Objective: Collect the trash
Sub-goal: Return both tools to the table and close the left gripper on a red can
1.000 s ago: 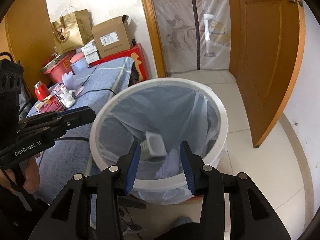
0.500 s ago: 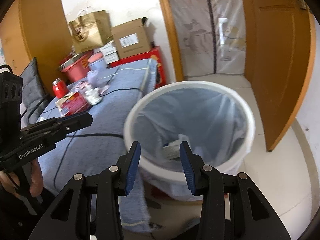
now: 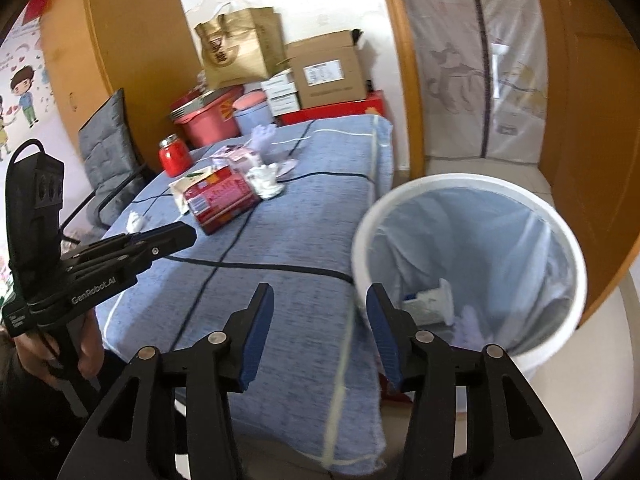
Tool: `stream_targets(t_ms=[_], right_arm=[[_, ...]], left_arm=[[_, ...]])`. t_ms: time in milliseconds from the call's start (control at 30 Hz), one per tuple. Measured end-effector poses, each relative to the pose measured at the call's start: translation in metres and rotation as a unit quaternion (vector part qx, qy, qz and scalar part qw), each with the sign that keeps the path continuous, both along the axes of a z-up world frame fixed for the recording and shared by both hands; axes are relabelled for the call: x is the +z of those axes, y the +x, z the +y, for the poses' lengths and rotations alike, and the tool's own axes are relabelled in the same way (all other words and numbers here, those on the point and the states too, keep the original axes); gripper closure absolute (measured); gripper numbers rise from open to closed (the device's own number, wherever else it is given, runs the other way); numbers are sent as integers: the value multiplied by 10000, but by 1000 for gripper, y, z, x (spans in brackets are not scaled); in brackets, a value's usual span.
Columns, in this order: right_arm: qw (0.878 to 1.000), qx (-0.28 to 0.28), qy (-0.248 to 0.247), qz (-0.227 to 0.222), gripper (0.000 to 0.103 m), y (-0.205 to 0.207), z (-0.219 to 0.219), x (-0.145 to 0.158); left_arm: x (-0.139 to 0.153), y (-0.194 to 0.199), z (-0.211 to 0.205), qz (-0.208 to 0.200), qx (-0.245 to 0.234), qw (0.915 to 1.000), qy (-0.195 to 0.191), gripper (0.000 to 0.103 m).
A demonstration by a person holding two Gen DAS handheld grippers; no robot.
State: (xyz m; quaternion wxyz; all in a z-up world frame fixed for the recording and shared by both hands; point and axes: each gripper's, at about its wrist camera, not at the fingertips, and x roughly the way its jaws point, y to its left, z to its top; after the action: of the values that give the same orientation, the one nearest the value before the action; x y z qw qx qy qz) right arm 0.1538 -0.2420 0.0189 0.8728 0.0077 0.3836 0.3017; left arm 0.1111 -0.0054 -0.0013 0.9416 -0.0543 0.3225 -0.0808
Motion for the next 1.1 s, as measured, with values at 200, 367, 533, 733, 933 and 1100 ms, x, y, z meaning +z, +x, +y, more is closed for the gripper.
stream_targets(t_ms=[200, 367, 533, 733, 933, 1100], right_arm=[[9997, 237, -42, -61, 54, 6, 22, 1], [9994, 334, -79, -84, 53, 15, 35, 0], [9993, 355, -106, -94, 53, 23, 42, -1], [9992, 357, -143, -69, 53, 34, 50, -4], [9991, 368, -185, -31, 53, 39, 56, -9], [9991, 357, -206, -4, 53, 40, 59, -11]], left_arm=[[3, 7, 30, -51, 297, 9995, -5, 64], [-1, 24, 48, -82, 434, 9989, 152, 63], [-9, 46, 62, -21, 420, 9989, 195, 58], [-17, 64, 68, 25, 315, 9990, 331, 49], [-27, 73, 68, 157, 206, 9986, 466, 48], [-32, 77, 68, 280, 158, 9985, 441, 48]])
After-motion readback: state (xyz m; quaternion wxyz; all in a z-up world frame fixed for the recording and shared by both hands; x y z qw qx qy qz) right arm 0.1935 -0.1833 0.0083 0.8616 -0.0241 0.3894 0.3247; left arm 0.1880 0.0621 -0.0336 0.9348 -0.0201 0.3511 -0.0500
